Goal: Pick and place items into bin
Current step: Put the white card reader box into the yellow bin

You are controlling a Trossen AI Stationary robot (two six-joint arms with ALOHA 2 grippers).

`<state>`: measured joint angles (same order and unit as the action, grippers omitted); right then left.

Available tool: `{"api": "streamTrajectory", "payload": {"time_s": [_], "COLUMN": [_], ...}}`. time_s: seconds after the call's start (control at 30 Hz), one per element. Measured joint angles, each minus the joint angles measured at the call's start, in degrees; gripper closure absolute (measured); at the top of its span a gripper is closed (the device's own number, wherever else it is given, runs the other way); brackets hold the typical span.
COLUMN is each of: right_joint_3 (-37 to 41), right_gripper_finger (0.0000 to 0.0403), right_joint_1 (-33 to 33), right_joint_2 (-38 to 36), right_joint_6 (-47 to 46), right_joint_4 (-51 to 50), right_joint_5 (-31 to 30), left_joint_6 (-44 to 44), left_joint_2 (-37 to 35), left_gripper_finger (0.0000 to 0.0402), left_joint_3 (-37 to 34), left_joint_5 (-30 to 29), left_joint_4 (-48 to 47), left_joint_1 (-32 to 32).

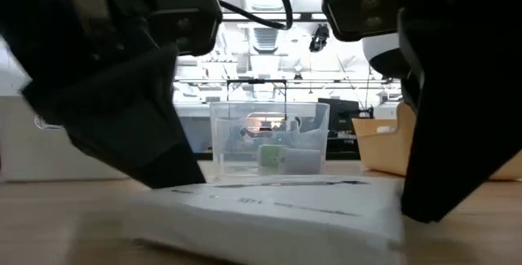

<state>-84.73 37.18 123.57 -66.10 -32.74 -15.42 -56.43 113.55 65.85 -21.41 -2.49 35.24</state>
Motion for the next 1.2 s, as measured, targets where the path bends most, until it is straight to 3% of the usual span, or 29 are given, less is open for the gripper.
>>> {"api": "streamTrajectory", "payload": {"time_s": [0.5, 0.77, 1.2], "right_joint_3": [1.5, 1.6, 1.8], "right_gripper_finger": [0.0312, 0.0315, 0.0318], "right_joint_1": [-0.1, -1.2, -1.5], "right_joint_2": [0.0, 0.2, 0.2], "right_joint_6": [0.5, 3.0, 1.4], "right_joint_4": [0.5, 3.4, 2.1], "right_joint_5": [1.5, -0.7, -1.9], "left_joint_6": [1.8, 5.9, 7.4], "left_joint_2": [-0.1, -0.3, -1.3], "left_gripper_finger": [0.0401, 0.0401, 0.0401], "left_joint_3": [3.5, 4.2, 4.0], "left_joint_5": [-1.1, -2.7, -0.3], "left_joint_4": [5.2, 17.6, 13.2], "left_joint_1": [-0.3, -1.7, -3.0]}}
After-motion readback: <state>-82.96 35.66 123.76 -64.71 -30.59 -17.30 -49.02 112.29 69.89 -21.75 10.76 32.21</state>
